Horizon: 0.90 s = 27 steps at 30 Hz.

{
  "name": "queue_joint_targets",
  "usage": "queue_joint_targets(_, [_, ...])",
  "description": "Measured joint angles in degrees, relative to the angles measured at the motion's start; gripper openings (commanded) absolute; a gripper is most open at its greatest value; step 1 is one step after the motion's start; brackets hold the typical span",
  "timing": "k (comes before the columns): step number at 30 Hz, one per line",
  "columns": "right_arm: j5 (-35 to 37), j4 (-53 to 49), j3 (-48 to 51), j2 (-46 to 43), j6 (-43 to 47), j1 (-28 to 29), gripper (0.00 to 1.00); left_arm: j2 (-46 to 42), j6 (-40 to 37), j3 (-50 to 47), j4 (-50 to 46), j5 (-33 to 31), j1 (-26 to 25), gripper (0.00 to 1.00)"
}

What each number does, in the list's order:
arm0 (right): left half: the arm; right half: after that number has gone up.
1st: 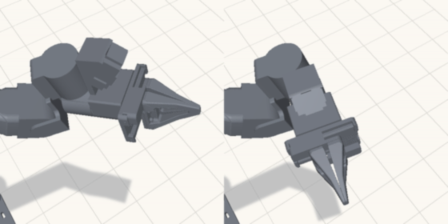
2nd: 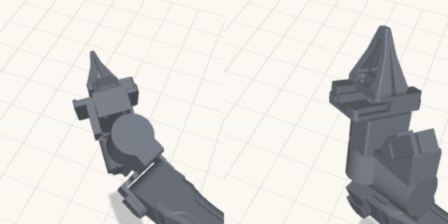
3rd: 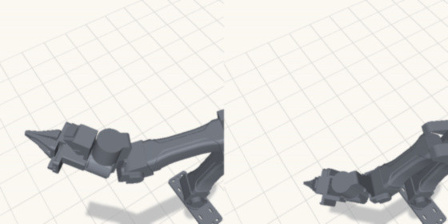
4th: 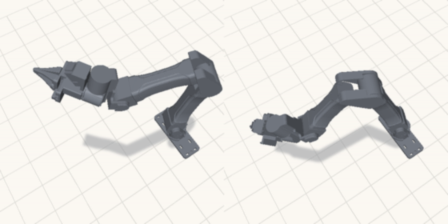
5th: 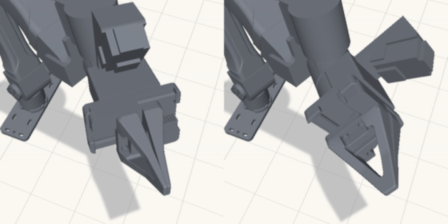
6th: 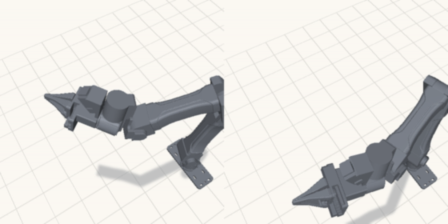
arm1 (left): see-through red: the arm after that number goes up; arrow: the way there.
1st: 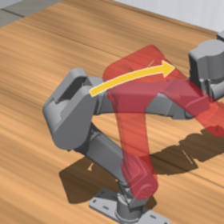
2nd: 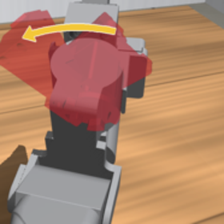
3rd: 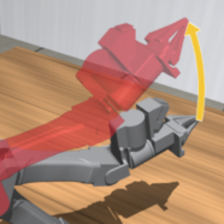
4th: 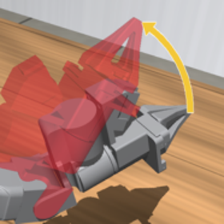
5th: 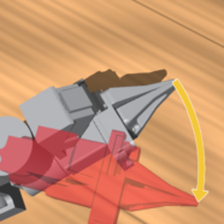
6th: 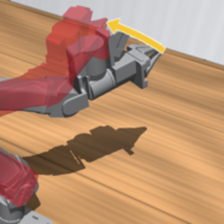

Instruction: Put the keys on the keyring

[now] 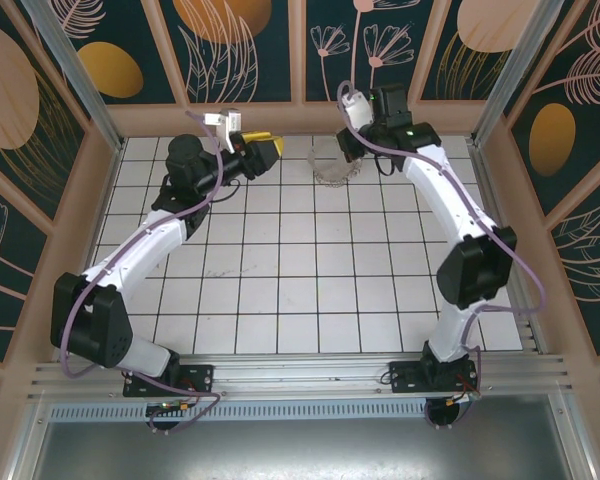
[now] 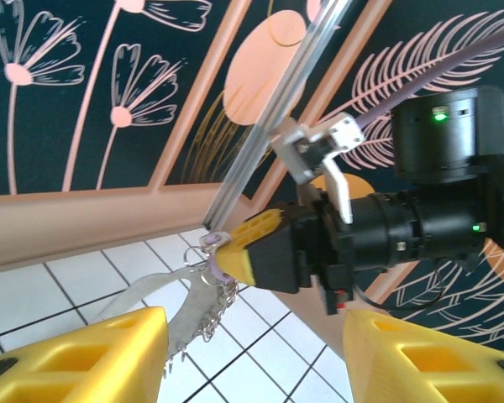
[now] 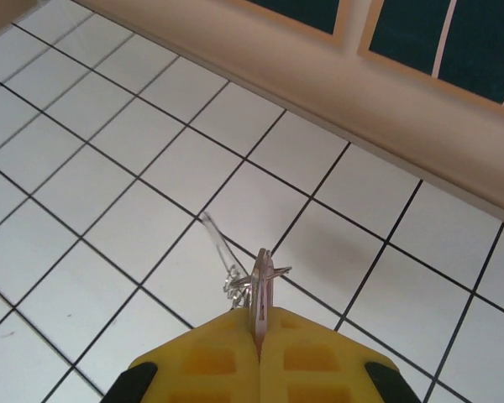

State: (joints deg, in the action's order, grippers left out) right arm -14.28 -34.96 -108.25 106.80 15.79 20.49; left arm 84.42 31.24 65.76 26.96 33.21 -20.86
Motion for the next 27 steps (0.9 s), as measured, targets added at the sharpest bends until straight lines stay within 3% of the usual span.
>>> queue_joint_targets(8, [-0.96, -0.04, -8.11, 12.39, 0.2, -2.38, 0.0, -1.25, -1.68, -0.52, -2.89, -1.16, 0.35, 0.58])
queue_joint_targets(18, [-2.86, 0.24, -9.55, 15.26, -0.83, -1.16, 0.0, -1.7, -1.42, -1.01, -3.17, -1.18, 0.63, 0.58])
queue_joint_targets(27, [-3.93, 7.26, 9.33, 11.52, -5.31, 3.61, 0.0, -1.9, 0.55, -3.74, -2.21, -0.92, 0.61, 0.59])
